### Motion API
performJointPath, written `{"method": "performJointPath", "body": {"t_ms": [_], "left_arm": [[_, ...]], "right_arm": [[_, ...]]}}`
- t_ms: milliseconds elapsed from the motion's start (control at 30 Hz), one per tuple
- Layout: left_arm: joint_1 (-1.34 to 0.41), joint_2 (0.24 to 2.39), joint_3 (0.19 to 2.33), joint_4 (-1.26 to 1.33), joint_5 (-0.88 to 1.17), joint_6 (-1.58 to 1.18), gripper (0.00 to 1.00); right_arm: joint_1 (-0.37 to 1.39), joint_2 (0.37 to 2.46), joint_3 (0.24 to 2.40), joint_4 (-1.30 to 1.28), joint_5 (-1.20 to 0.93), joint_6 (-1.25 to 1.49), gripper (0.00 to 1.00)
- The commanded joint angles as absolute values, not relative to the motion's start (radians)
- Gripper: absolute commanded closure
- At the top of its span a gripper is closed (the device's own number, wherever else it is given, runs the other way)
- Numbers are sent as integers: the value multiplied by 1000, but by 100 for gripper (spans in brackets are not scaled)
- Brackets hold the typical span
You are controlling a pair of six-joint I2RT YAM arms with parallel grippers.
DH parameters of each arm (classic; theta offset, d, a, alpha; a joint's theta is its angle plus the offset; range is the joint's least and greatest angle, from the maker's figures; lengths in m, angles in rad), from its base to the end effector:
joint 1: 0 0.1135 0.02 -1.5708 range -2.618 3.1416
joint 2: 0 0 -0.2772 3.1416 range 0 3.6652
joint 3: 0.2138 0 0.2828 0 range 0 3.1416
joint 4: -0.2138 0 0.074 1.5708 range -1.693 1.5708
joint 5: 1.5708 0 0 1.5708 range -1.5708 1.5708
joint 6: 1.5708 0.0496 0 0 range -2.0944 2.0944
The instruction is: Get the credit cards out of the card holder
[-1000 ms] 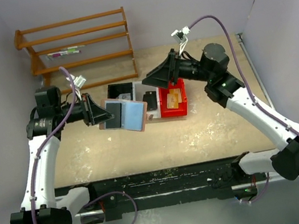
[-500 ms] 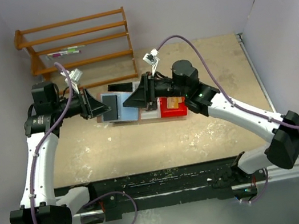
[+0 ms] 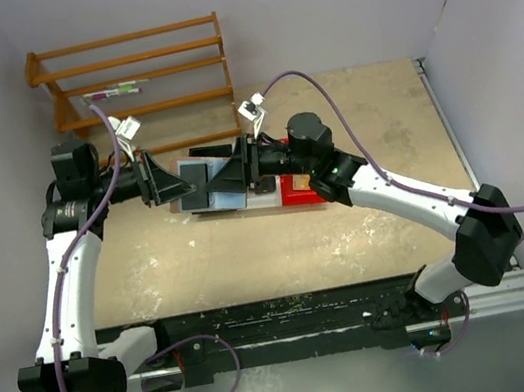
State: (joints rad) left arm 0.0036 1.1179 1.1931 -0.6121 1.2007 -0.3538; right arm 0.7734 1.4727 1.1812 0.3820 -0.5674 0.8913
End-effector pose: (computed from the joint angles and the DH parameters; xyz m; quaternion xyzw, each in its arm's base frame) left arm 0.2489 -0.0453 0.3963 0.1473 0.7555 -0.5546 0.3160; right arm 0.2605 0.2916 0.3779 -0.1682 0.6585 0.6513 0.3376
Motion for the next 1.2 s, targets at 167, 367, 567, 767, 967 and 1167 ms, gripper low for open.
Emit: {"method": "performJointPath", "body": {"t_ms": [167,367,567,767,967,1167], "left_arm": [[0,1096,1221,-546,1432,-395,100],[0,1086,1216,-549,1466,-390,97],[0,1078,1213,-578,1385,-347,93],[-1,1086,1203,-590,1355,-329,79],[-1,1081,1203,-593,1399,-328,72],[-1,1074,1202,-596,1489,-331,72]], "right_arm": [[781,1520,1164,606,-614,989,65],[781,1534,1141,748,-671,1081,80],[781,1537,1134,765,-672,1095,80],[791,1546,1140,798,-679,1112,82],[799,1565,1144,807,-680,1115,97],[799,1556,1114,832,-723,1129,100]]}}
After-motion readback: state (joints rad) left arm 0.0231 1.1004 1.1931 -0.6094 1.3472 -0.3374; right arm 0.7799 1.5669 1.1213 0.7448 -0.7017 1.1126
